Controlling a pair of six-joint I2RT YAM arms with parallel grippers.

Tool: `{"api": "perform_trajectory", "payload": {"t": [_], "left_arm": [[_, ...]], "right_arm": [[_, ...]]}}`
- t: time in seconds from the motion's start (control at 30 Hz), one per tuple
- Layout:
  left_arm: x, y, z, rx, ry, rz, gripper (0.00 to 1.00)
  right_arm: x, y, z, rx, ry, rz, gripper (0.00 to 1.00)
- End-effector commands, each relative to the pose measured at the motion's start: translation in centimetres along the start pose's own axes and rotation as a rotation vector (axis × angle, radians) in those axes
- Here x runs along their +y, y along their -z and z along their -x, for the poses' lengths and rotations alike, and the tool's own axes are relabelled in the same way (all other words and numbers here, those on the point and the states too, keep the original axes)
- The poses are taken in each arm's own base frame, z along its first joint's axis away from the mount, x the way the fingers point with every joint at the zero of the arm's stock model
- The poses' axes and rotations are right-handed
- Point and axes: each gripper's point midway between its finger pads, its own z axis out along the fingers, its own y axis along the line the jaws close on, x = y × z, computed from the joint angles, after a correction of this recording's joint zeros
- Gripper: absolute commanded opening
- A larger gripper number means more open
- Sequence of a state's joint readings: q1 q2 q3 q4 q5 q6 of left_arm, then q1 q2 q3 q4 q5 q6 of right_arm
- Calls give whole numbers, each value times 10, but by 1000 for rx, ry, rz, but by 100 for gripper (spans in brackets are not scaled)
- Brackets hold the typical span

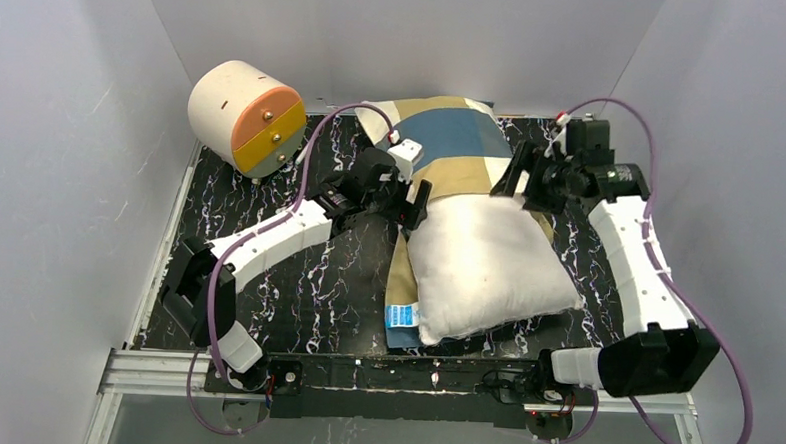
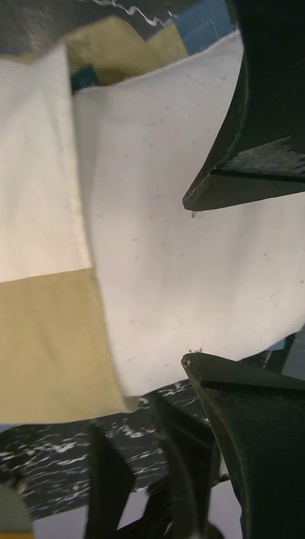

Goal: Put the pillow into the pillowcase
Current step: Stuff the pillow into the pillowcase.

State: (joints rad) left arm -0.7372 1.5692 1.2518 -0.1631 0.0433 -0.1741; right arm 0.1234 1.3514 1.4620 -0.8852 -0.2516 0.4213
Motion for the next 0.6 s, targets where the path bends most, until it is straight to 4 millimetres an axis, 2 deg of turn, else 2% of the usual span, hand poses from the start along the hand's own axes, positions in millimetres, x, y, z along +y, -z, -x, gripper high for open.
{"api": "perform_trajectory", "payload": {"t": [0.0, 0.13, 0.17, 0.23, 0.37, 0.47, 0.57], "left_arm": [[8, 5, 20, -115, -30, 49, 88], [27, 11, 3, -52, 60, 154, 88], [30, 18, -2, -11, 126, 153, 87], [24, 37, -10, 34, 277, 42, 86], [19, 67, -20, -31, 510, -118, 86], [19, 64, -41, -13, 563, -152, 86], [8, 55, -53, -10, 626, -248, 86]], "right_arm": [[12, -9, -67, 135, 64, 1, 90], [49, -18, -103, 146, 160, -45, 89], [51, -21, -106, 136, 178, -81, 89], [55, -28, -112, 126, 224, -132, 90], [65, -32, -119, 100, 332, -237, 92], [73, -38, -121, 83, 366, -270, 93], [64, -50, -127, 99, 406, -353, 93]]}}
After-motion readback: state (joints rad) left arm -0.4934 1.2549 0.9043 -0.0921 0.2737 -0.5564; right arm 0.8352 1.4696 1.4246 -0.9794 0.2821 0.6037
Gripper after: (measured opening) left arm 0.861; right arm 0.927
